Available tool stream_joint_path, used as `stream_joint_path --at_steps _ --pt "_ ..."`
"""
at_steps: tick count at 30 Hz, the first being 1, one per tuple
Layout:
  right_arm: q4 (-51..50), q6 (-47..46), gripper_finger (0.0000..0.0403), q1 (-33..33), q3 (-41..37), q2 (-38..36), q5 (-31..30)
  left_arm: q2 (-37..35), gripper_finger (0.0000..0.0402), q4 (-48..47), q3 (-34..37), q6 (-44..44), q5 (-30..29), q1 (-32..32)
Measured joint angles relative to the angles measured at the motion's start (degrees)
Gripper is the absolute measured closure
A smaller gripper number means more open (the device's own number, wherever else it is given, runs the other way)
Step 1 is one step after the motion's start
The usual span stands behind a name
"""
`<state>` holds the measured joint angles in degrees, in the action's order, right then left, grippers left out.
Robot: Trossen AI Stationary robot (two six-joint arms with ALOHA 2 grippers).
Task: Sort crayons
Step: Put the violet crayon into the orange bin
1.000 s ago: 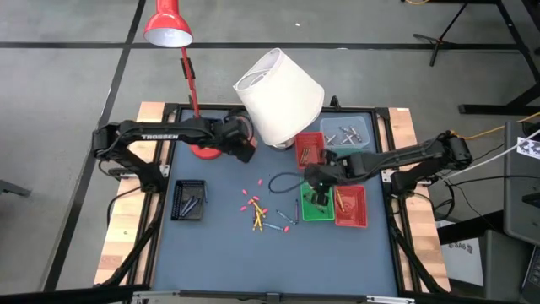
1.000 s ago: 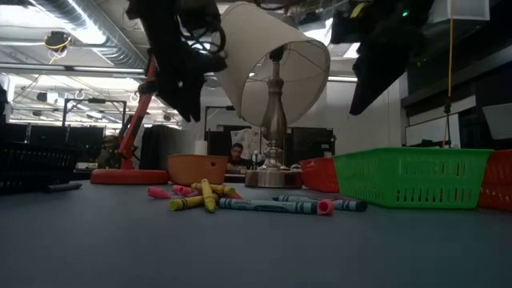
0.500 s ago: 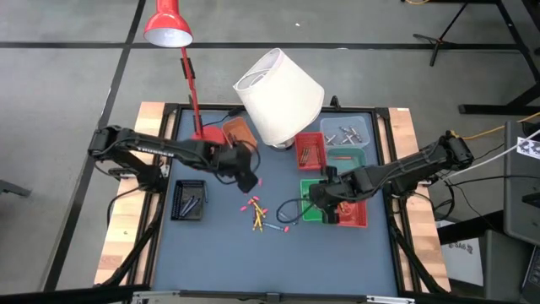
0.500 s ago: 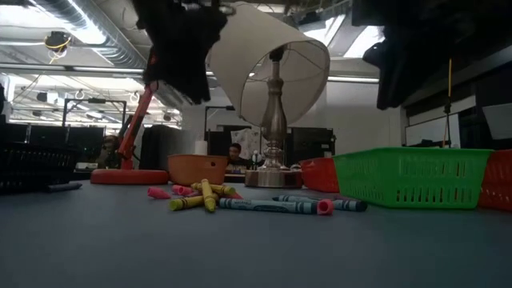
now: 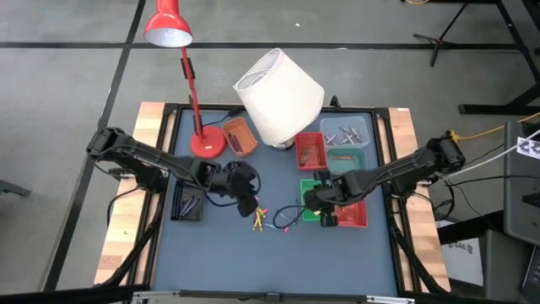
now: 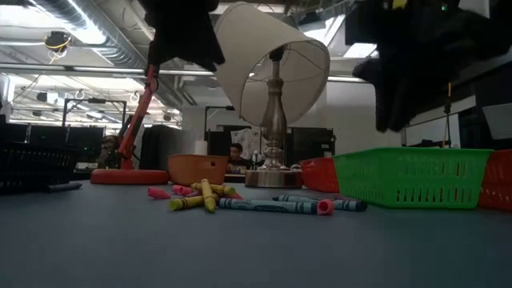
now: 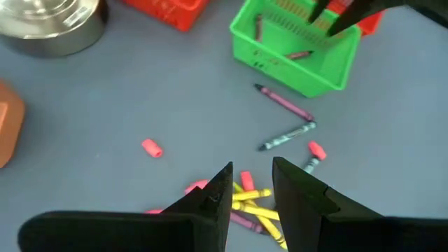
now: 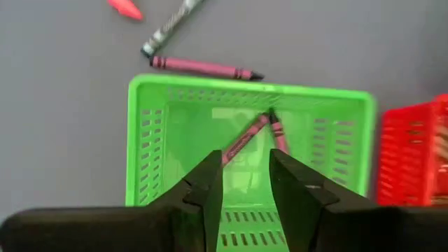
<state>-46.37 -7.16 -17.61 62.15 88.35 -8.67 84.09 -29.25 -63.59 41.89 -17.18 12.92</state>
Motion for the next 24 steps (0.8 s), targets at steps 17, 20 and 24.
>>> stream_joint_path --at_steps 17,20,24 --pt "-0.01 -1.94 0.0288 3.73 -0.02 10.38 3.8 0.0 0.0315 0.76 0.0 0.15 -2.28 6.08" --pt "0.04 -3.02 0.0288 5.57 -0.02 11.19 5.31 0.02 0.0315 0.82 0.0 0.17 -2.3 6.54" --pt "0.37 -3.09 0.0288 7.08 0.0 11.62 9.56 0.02 0.0315 0.89 0.0 0.17 -2.32 7.11"
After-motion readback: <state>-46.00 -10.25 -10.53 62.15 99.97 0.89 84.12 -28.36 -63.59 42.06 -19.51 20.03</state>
